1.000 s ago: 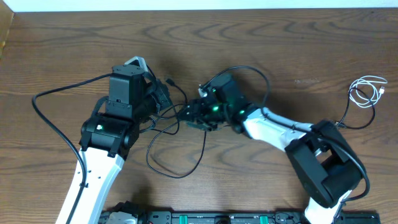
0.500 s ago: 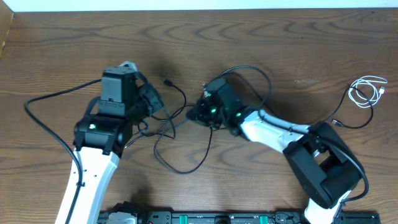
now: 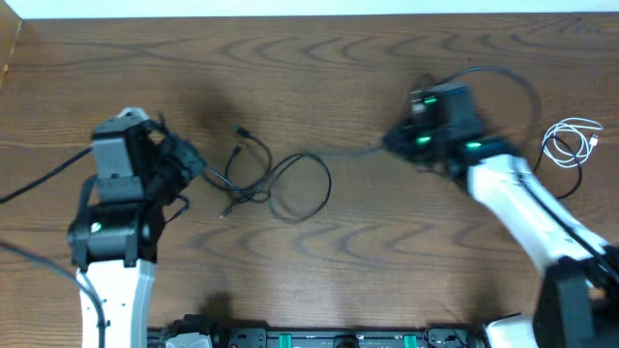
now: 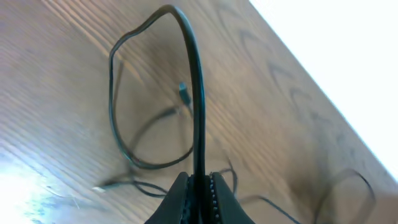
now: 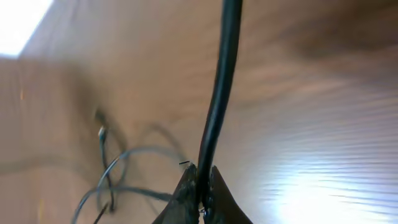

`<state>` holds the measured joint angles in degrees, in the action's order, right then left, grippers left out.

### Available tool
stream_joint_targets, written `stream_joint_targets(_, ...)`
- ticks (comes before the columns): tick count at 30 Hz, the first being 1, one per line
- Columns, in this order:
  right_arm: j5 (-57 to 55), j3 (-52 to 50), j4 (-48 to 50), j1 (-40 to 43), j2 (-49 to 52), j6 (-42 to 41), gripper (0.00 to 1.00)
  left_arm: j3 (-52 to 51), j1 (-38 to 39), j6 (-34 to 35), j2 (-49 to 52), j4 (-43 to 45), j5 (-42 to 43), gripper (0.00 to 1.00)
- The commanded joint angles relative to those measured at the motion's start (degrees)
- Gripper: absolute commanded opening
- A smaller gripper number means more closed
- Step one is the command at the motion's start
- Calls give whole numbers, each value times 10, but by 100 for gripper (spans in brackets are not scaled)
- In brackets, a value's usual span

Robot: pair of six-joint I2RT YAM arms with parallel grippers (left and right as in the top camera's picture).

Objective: Untangle cables

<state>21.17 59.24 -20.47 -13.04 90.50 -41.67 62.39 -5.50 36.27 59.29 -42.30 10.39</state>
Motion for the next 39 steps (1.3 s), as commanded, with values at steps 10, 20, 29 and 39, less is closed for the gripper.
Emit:
stream_joint_targets(10, -44, -1, -68, 315, -54, 27, 1, 10, -157, 48, -61, -18, -4, 7)
stream_joint_targets(20, -46, -1, -99, 489, -54, -20, 1, 9, -305, 105, -50, -42, -5, 7)
stream_joint_targets(29, -19, -1, -102, 475, -54, -2, 1, 5, -319, 77, 10, -52, 111, 8)
stream_joint_targets(39, -25, -1, -116, 345, -53, 140, 99, 5, -267, -9, 105, -52, 177, 8)
